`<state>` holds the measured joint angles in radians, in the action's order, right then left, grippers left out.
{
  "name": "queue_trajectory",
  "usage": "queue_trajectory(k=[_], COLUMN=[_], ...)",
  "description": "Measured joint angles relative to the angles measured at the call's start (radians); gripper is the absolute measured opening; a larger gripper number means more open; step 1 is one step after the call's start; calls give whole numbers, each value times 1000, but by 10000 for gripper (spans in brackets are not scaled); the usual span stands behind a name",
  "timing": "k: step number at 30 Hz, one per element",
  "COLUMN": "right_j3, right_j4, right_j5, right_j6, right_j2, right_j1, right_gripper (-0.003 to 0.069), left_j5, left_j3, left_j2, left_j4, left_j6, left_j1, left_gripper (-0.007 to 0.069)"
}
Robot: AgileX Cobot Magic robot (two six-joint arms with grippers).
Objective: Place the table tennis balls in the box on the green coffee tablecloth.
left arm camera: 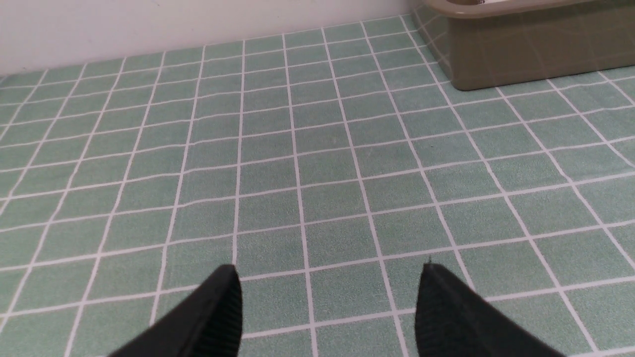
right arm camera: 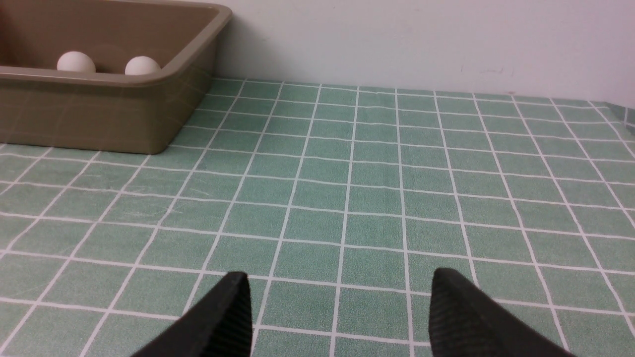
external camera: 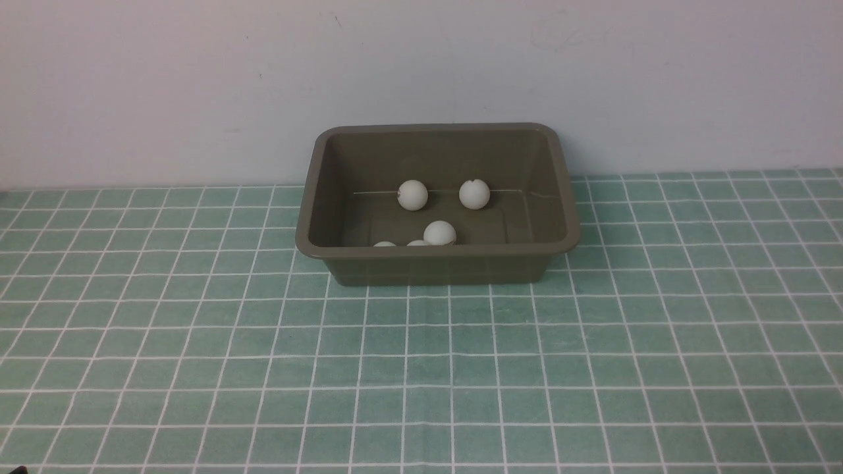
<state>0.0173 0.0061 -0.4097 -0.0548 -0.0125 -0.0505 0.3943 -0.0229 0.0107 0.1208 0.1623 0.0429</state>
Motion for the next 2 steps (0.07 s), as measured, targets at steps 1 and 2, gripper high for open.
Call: queue_trajectory(k=[1, 2], right_j3=[0, 0], right_j4=[0, 0], right_j5=[0, 0], right_j6=[0, 0], right_j2=[0, 0], right_j1=[0, 0], right_gripper=[441, 441], left_j5=[0, 0], left_j3=[0, 0], left_j2=[0, 0], left_j4=[0, 0], left_j6=[0, 0], left_j1=[0, 0], left_gripper=[426, 426])
